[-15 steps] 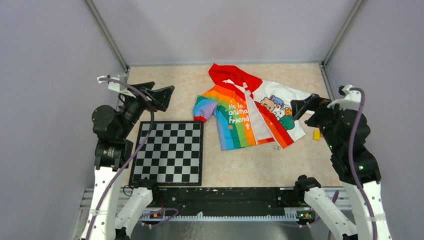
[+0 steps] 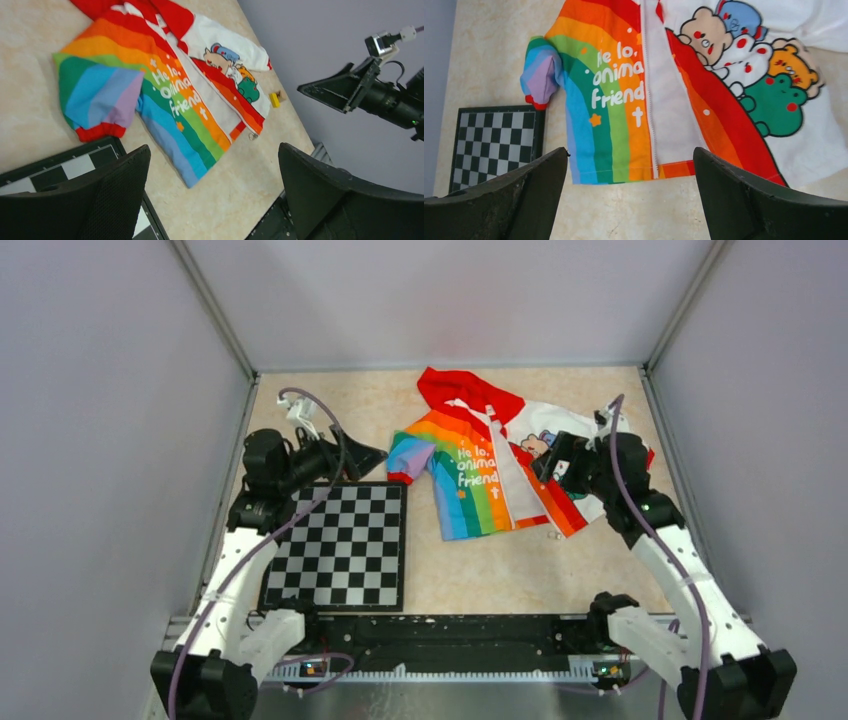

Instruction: Zip up the jacket

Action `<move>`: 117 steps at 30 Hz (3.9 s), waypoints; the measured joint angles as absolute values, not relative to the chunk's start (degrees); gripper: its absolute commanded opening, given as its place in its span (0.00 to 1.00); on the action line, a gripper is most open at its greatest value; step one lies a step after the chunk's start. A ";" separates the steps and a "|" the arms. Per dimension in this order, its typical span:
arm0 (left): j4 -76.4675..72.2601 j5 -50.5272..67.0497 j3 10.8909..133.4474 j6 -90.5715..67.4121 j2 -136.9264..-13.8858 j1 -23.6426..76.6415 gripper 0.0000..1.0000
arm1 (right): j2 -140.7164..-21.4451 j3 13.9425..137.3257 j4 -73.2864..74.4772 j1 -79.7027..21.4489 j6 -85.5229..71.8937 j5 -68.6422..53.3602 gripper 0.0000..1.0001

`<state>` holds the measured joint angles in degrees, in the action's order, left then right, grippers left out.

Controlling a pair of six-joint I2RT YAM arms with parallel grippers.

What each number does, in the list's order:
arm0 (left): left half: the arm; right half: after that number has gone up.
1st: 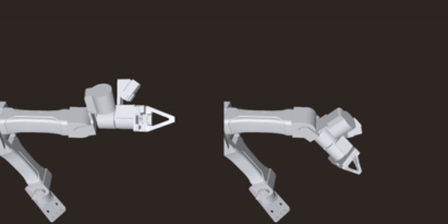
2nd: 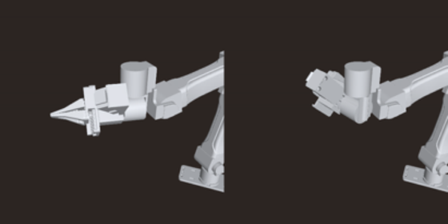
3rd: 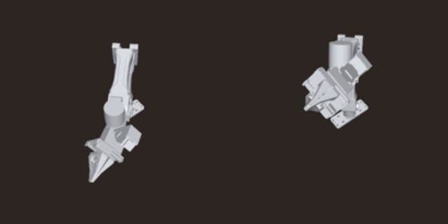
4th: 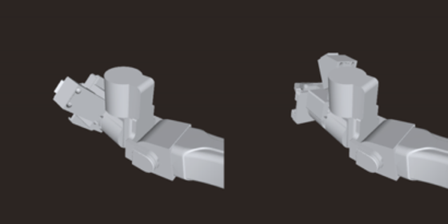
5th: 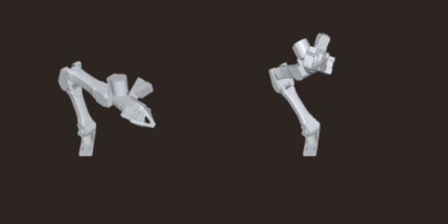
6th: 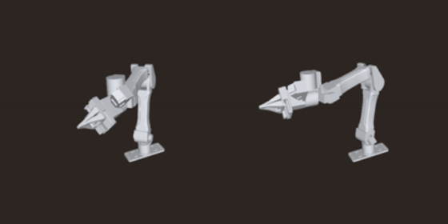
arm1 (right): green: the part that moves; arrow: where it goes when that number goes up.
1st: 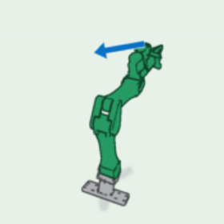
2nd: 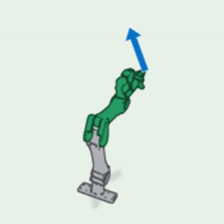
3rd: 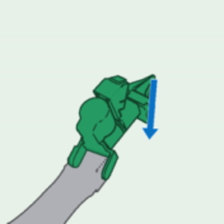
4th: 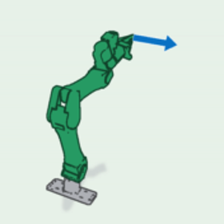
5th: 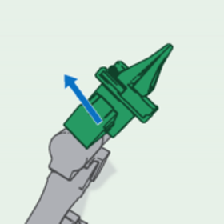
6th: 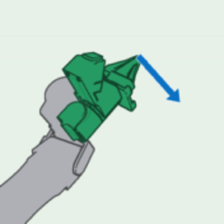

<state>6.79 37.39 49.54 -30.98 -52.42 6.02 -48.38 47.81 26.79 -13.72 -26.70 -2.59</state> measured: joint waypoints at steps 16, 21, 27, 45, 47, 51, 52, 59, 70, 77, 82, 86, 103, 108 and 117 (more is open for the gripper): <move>-8.49 32.73 40.07 -39.81 -62.30 25.04 0.99 | -75.33 43.09 5.15 -13.72 -31.03 -21.12 0.77; -15.20 27.46 40.29 -40.21 -72.42 30.00 0.97 | -78.65 43.09 4.14 -13.72 -29.89 -20.71 0.72; -20.18 22.70 45.06 -38.63 -88.01 37.45 0.90 | -80.62 41.87 3.51 -13.72 -29.41 -18.85 0.61; -19.86 18.50 59.70 -25.76 -111.44 41.10 0.80 | -75.96 38.24 13.45 -12.91 -28.58 -6.72 0.54; -19.66 17.82 59.86 -25.06 -111.44 41.21 0.81 | -72.88 38.41 16.67 -12.80 -28.77 -1.69 0.55; -20.05 16.75 59.68 -24.53 -111.42 41.36 0.81 | -69.56 39.13 24.14 -12.45 -31.35 6.52 0.52; -20.40 16.58 59.48 -24.47 -111.39 41.36 0.81 | -69.17 39.13 25.65 -12.45 -32.49 7.53 0.52; -22.74 15.81 57.84 -23.94 -110.91 41.45 0.84 | -67.07 38.54 32.95 -12.34 -40.18 13.78 0.48; -25.34 15.90 52.38 -22.28 -107.18 41.43 0.89 | -61.17 25.67 20.18 -0.47 -37.80 1.10 0.49; -26.50 20.38 52.34 -23.99 -105.12 41.71 0.88 | -61.58 20.73 8.58 -0.47 -36.97 -10.02 0.23; -26.76 24.36 57.65 -28.64 -106.96 43.38 0.84 | -62.02 18.92 6.00 -0.47 -36.77 -13.37 0.00; -30.00 26.44 62.65 -33.89 -110.69 44.14 0.81 | -61.91 18.28 4.64 -0.47 -36.60 -15.27 0.00; -47.13 20.69 57.89 -57.32 -118.96 48.82 0.64 | -57.34 13.80 -5.56 -0.45 -39.72 -25.71 0.00; -48.07 16.56 57.93 -60.75 -122.17 50.30 0.70 | -55.86 13.54 -7.73 0.78 -41.23 -27.29 0.00; -51.16 15.64 63.79 -63.83 -127.87 50.78 0.68 | -55.51 13.47 -8.27 1.02 -41.63 -28.73 0.00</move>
